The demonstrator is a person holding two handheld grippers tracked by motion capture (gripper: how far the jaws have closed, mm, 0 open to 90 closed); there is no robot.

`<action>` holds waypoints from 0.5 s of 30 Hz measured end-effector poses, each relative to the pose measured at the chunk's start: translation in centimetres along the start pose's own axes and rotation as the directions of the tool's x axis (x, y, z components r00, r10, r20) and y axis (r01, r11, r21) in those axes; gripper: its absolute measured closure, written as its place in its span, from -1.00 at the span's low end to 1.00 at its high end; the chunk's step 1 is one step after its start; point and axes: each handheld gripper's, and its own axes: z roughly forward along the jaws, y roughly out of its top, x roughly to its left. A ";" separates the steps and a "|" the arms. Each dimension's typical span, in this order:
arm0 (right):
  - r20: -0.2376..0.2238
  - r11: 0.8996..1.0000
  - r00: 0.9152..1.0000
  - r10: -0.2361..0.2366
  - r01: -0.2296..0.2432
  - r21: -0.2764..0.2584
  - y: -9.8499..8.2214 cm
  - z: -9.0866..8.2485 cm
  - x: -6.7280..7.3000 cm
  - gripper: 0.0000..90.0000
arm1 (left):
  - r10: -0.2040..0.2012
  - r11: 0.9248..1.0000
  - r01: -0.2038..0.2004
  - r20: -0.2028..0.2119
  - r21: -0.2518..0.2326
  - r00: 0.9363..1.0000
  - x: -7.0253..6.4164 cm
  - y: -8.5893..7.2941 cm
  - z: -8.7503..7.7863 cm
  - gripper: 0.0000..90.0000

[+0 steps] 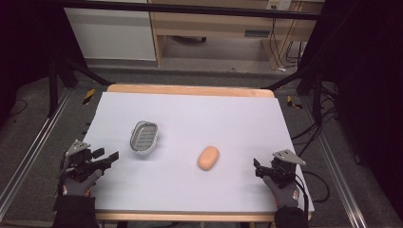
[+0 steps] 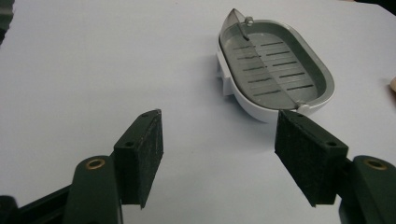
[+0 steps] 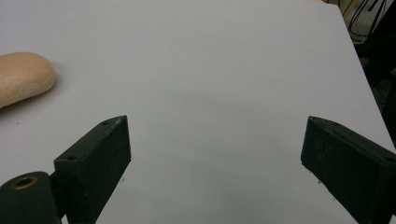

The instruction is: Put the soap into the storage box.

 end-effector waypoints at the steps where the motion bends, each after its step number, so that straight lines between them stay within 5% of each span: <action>1: 0.005 1.000 1.000 -0.001 0.001 -0.007 -0.1 -0.1 -0.1 -0.81 | 0.004 1.000 -0.004 -0.001 -0.007 1.000 -0.2 0.1 0.0 -0.25; 15: 0.001 1.000 1.000 0.001 -0.001 0.016 -0.4 0.1 -0.1 -0.80 | 0.075 0.997 -0.075 -0.003 -0.017 0.997 -3.2 0.8 0.2 -0.18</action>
